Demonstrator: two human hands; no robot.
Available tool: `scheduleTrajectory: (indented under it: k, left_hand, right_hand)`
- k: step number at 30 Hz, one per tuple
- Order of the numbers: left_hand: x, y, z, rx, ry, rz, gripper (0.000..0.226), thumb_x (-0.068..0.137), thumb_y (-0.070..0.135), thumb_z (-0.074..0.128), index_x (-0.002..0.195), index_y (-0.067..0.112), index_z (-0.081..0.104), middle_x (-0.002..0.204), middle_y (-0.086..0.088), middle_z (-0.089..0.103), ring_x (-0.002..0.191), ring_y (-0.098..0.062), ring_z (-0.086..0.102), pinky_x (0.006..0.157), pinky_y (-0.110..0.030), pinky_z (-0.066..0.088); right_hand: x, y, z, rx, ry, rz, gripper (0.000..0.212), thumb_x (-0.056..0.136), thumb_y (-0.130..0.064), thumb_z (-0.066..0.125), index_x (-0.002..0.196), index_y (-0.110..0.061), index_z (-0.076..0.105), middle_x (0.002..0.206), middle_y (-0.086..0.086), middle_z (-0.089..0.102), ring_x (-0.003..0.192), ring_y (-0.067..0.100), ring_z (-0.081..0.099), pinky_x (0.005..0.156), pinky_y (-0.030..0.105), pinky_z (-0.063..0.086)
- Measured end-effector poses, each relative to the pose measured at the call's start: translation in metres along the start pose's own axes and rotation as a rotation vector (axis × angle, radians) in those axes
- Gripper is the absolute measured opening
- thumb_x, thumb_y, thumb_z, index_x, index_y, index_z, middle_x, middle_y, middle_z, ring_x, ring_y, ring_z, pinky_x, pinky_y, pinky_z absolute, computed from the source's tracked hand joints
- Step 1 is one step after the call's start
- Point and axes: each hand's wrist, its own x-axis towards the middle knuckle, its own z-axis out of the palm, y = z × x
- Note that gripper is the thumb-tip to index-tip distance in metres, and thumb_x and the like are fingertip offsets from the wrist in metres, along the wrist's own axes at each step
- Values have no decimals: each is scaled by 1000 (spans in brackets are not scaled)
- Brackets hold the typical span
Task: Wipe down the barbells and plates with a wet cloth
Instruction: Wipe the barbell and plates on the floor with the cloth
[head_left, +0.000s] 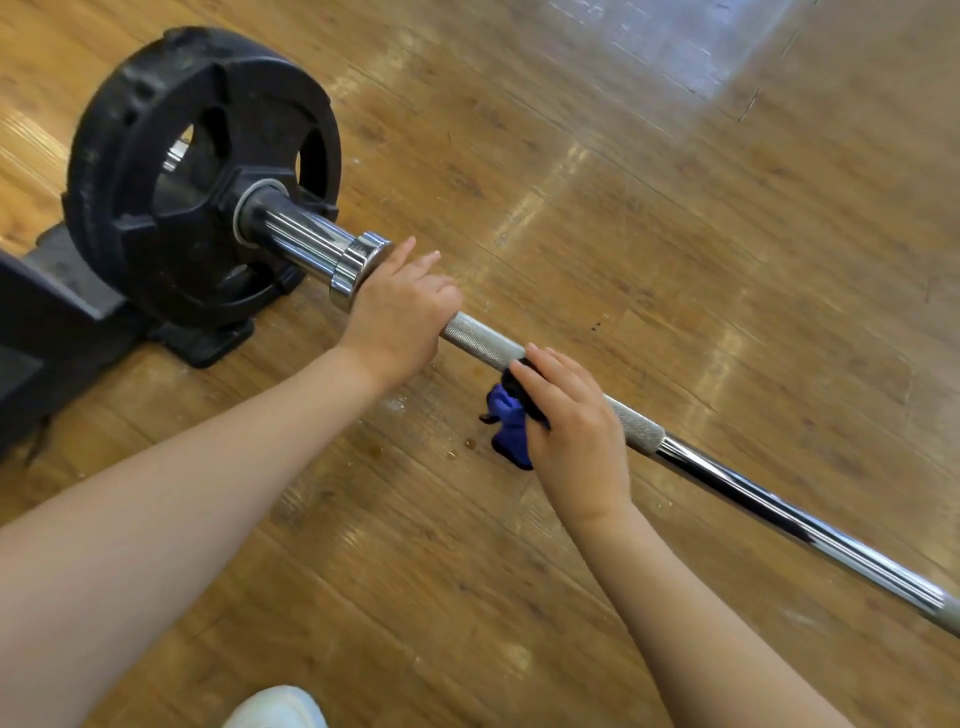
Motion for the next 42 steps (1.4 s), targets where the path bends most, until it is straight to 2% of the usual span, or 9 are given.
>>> scheduleTrajectory:
  k: [3,7,12,18,25,27,30,35,42]
  left_hand:
    - [-2,0,-1,-20,12,-20,30,60,-15,71,87,-2,70,93,-20,71,100,-41,64,100,-59,34]
    - [-6,18,4,19,22,92,38,72,3,58,109,1,66,114,-17,66,112,-36,60,105,-59,25]
    - [5,42,3,59,-38,222,36,82,12,38,99,3,69,106,-12,70,109,-32,63,99,-58,37]
    - [16,36,-1,110,-110,242,24,67,-5,54,81,2,71,94,-17,72,102,-35,66,96,-52,43]
    - [36,36,-15,124,-510,207,27,89,6,47,113,13,57,128,-7,59,139,-17,32,116,-33,11]
    - [31,37,-13,151,-465,211,30,87,2,48,115,10,58,128,-8,59,138,-22,34,116,-38,10]
    - [16,37,-3,126,-202,195,39,73,1,60,112,3,64,121,-17,63,121,-33,54,107,-51,31]
    - [10,53,0,82,-83,238,52,80,18,29,111,0,66,118,-18,65,113,-33,60,97,-51,43]
    - [12,50,12,73,24,294,41,75,15,64,112,-4,64,114,-22,65,111,-35,61,96,-46,46]
  right_hand:
    - [-18,12,-12,-42,49,53,34,74,9,56,102,-1,72,112,15,67,106,36,63,94,40,43]
    - [-5,0,-5,-35,64,41,37,67,11,64,101,0,72,109,14,69,103,34,65,91,35,47]
    - [-6,8,0,3,-8,13,38,74,4,60,112,1,67,119,15,64,114,35,58,102,41,40]
    - [-26,21,-17,-24,72,92,38,76,9,62,112,1,67,119,16,64,116,33,57,101,49,41]
    - [-1,7,-2,-21,1,21,45,65,18,70,108,4,67,113,20,66,108,39,61,100,50,33]
    - [-5,14,-4,-28,-3,20,48,63,18,69,109,3,67,113,20,65,107,39,62,100,54,29]
    - [-21,25,-13,-63,59,52,44,69,15,64,110,2,67,115,18,65,109,36,61,102,56,25]
    - [-13,15,-6,-64,98,39,37,72,10,62,107,3,68,111,18,67,105,35,63,100,53,35]
    - [-28,33,-15,-68,35,-40,37,84,-1,43,111,1,67,119,17,64,113,39,58,90,56,49]
